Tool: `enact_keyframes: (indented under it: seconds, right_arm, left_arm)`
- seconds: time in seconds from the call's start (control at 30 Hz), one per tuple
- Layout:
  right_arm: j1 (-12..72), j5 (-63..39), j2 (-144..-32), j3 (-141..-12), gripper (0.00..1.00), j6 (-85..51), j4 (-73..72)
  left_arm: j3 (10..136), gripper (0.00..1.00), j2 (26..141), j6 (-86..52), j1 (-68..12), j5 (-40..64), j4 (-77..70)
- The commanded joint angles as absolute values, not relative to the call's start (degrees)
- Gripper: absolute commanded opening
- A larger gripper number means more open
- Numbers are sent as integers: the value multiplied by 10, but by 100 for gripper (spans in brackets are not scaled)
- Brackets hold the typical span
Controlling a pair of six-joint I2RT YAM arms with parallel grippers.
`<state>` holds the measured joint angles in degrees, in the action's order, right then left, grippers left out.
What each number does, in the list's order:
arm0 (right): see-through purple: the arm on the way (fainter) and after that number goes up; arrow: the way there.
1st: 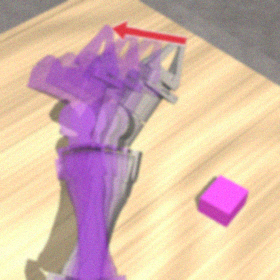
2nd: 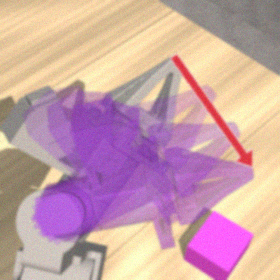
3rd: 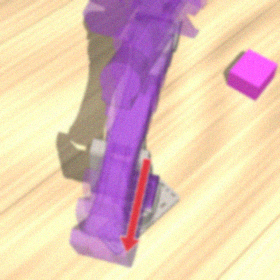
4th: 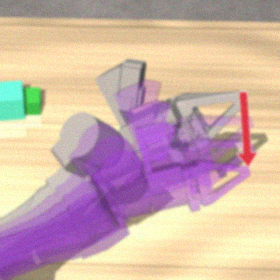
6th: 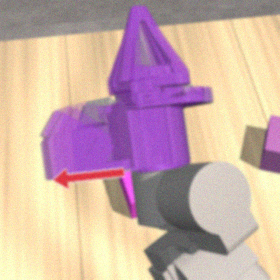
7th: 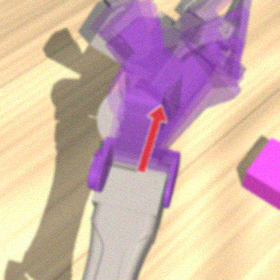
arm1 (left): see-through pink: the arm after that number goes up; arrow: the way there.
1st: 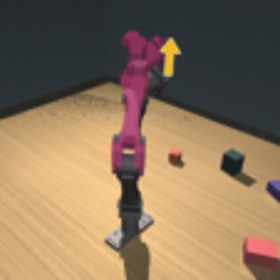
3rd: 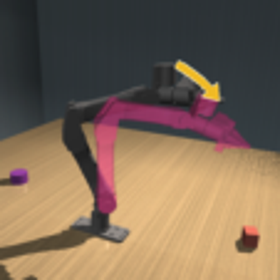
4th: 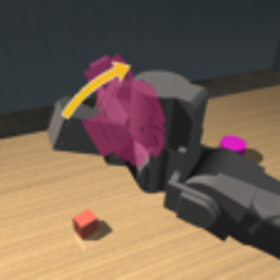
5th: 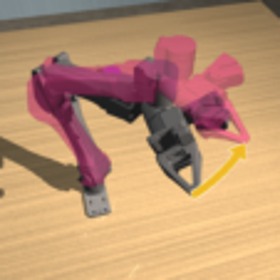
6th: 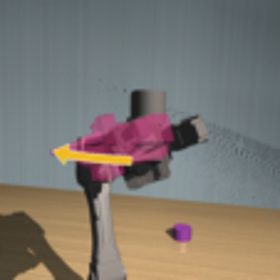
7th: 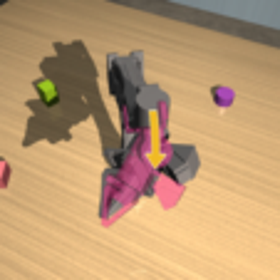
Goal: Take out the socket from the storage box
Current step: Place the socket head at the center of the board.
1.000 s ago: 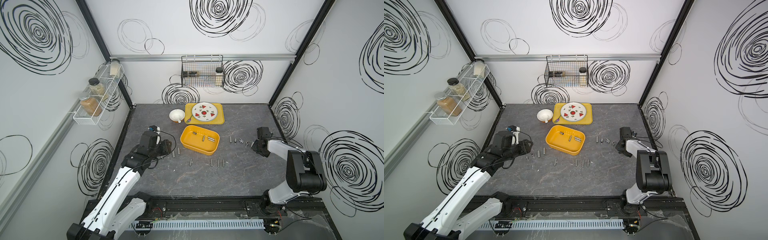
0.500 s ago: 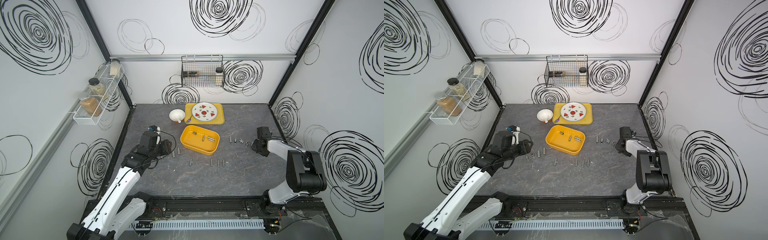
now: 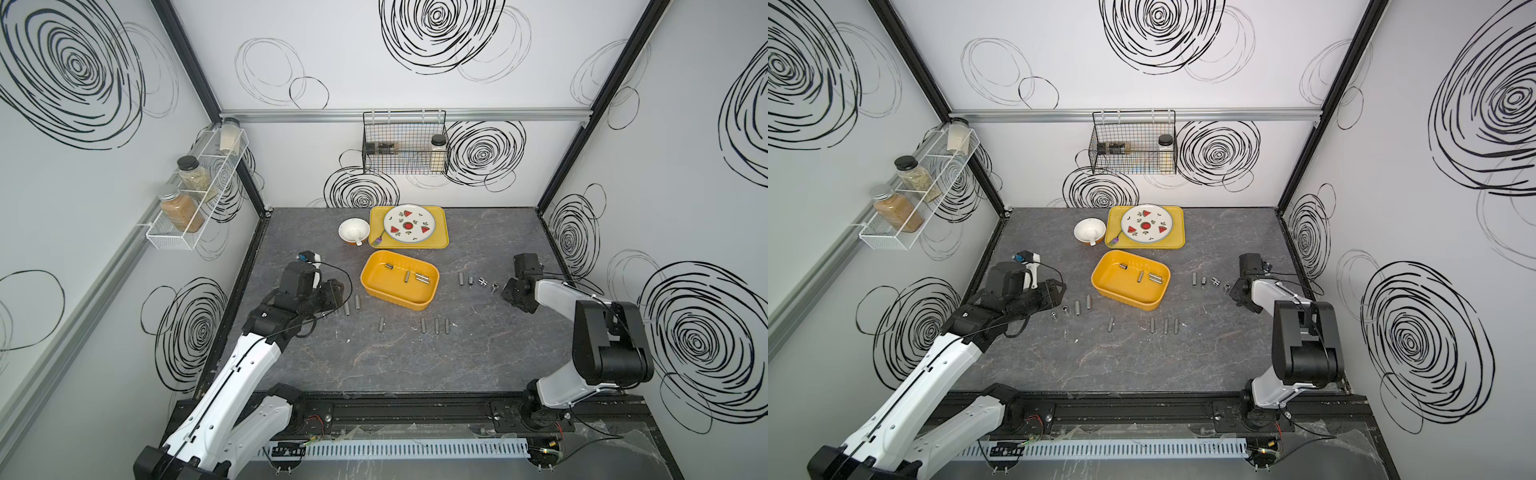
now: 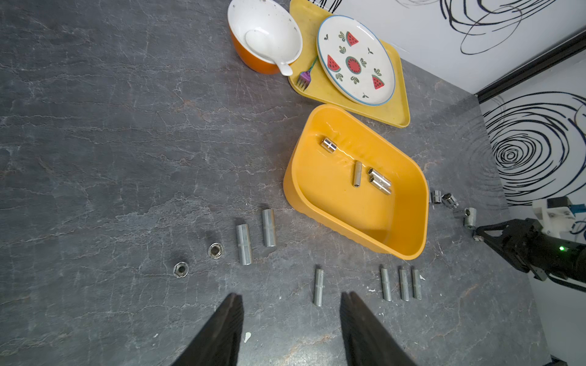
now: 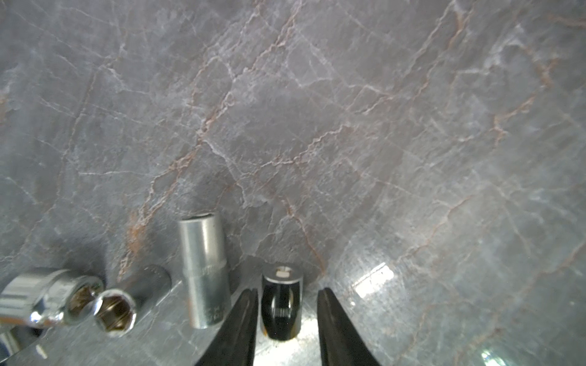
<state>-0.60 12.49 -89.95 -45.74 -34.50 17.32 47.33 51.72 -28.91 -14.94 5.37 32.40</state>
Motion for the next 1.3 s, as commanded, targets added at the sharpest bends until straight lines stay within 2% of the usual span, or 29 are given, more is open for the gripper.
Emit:
enact_keyframes:
  seconds: [0.0, 0.27, 0.47, 0.57, 0.63, 0.73, 0.87, 1.03, 1.13, 1.27]
  right_arm:
    - [-8, 122, -886, -460, 37, -344, 171]
    - [-8, 115, -855, -455, 37, -340, 172]
    - [-8, 66, -770, -429, 37, -332, 153]
    - [-5, 11, -709, -399, 37, -323, 124]
    - [4, -7, -669, -384, 37, -320, 114]
    - [22, -6, -631, -373, 37, -318, 123]
    - [48, -21, -593, -356, 37, -316, 121]
    - [54, -53, -578, -351, 37, -317, 116]
    - [54, -67, -578, -350, 37, -318, 115]
    - [54, -88, -581, -341, 38, -324, 101]
  left_arm:
    - [468, 57, 518, -281, -149, 58, 300]
    - [468, 57, 524, -281, -149, 58, 299]
    - [473, 57, 550, -274, -152, 69, 298]
    - [500, 55, 574, -278, -192, 62, 300]
    - [528, 56, 597, -306, -249, 5, 295]
    - [577, 59, 668, -334, -322, -71, 283]
    - [657, 59, 795, -364, -338, -100, 289]
    - [761, 59, 964, -348, -337, -132, 287]
    - [793, 62, 1037, -293, -318, -58, 259]
    - [810, 64, 1095, -262, -297, -74, 226]
